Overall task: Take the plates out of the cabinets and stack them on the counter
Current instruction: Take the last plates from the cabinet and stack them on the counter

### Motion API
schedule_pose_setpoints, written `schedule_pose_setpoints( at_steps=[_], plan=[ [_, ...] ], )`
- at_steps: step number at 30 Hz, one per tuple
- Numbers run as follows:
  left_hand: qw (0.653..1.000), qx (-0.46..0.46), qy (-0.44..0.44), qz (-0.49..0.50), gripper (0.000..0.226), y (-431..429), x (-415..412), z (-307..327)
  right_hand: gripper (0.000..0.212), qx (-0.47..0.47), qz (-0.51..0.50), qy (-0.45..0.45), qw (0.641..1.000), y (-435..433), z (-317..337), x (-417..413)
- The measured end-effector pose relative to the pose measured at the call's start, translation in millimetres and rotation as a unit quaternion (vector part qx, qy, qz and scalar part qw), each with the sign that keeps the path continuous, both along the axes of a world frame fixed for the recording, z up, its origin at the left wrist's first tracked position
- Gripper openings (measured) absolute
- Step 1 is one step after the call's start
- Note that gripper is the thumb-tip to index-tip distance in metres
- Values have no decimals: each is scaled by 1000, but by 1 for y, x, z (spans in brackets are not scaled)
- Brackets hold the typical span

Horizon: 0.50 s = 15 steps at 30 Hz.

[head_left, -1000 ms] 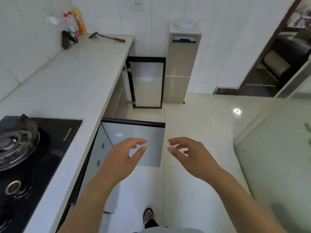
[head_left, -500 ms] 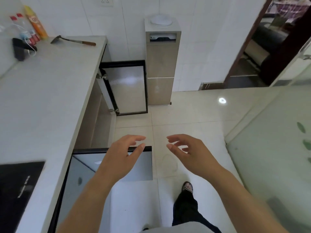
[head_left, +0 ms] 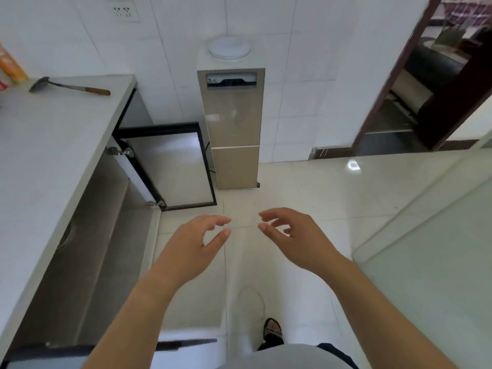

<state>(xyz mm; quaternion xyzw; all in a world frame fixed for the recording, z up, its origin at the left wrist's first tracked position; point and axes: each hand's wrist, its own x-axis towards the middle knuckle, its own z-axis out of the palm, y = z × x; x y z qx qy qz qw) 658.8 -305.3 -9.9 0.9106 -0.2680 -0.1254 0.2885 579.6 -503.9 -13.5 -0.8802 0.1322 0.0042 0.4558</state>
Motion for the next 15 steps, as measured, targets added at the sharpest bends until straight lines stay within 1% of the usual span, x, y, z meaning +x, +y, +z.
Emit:
schedule_pose_setpoints(
  at_steps=[3,7,15],
  plan=[
    [1000,6,-13,3,32,-36,34,7,34,-1,-2,4,1000,-42,0,31],
    [999,15,1,31,32,-45,65,7,34,1,20,9,1000,-63,-2,66],
    [990,2,30,138,33,-25,133,-8,32,-25,142,23,989,-51,-8,176]
  ],
)
